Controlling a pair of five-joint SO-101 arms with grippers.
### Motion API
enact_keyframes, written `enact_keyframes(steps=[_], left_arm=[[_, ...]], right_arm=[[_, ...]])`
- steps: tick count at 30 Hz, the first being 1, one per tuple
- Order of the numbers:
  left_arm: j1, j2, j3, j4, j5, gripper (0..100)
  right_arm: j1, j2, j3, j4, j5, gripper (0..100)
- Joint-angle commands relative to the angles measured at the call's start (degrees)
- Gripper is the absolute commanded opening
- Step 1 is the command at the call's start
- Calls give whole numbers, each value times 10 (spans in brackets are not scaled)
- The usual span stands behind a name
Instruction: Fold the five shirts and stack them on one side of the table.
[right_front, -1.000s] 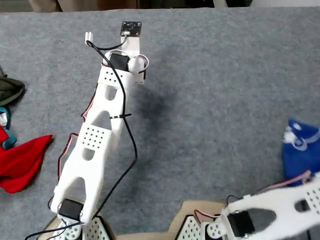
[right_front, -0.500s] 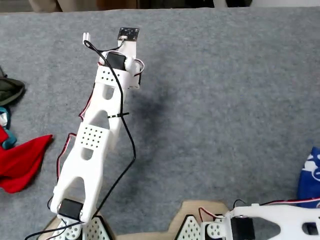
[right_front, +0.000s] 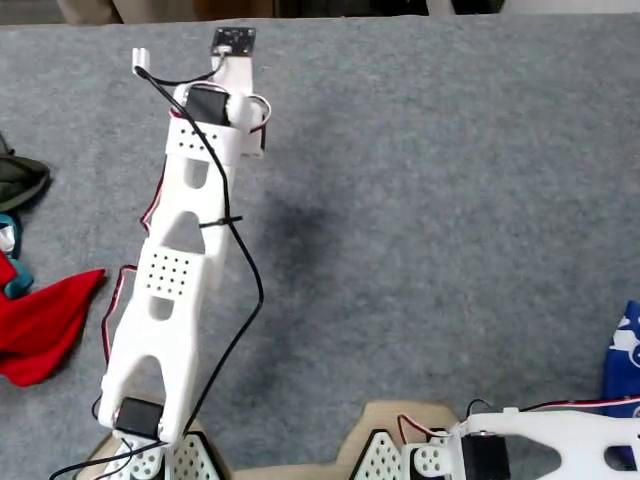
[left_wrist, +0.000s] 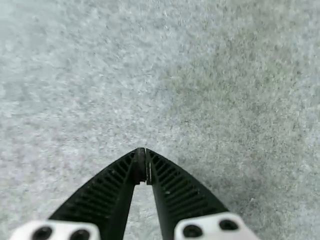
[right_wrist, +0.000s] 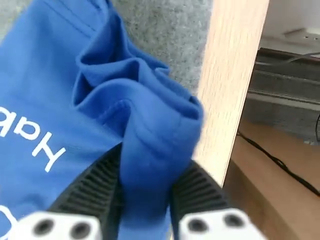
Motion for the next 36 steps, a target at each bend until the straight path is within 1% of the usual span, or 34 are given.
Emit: enact_keyframes(steps=[1, 5, 7, 8, 16, 18, 21, 25, 28, 31, 34, 36], left_arm=[[-11, -55, -26, 10, -13, 20], [-18, -72, -26, 10, -17, 20], [-21, -82, -26, 10, -16, 20], [-23, -87, -25, 10, -16, 20], [-50, -137, -25, 10, -40, 20], [-61, -152, -25, 10, -40, 20], [-90, -169, -25, 10, -37, 20], [-149, -194, -25, 10, -36, 20], [-210, -212, -25, 11, -36, 20], [-282, -225, -25, 11, -38, 22], [-360, -227, -25, 11, -40, 24], [-411, -225, -25, 11, -41, 25]], right_arm=[[-7, -6, -29, 33, 13, 245], [-10, -7, -29, 54, 13, 472], [-10, -12, -31, 55, 13, 548], [-10, -17, -36, 55, 13, 564], [-10, -97, -54, 59, 13, 557], [-17, -128, -37, 59, 12, 529], [-44, -188, 21, 59, 9, 458], [-116, -288, 149, 59, 9, 363], [-192, -375, 261, 59, 9, 343], [-290, -457, 370, 58, 9, 344], [-409, -526, 454, 56, 6, 344], [-494, -560, 483, 55, -18, 344]])
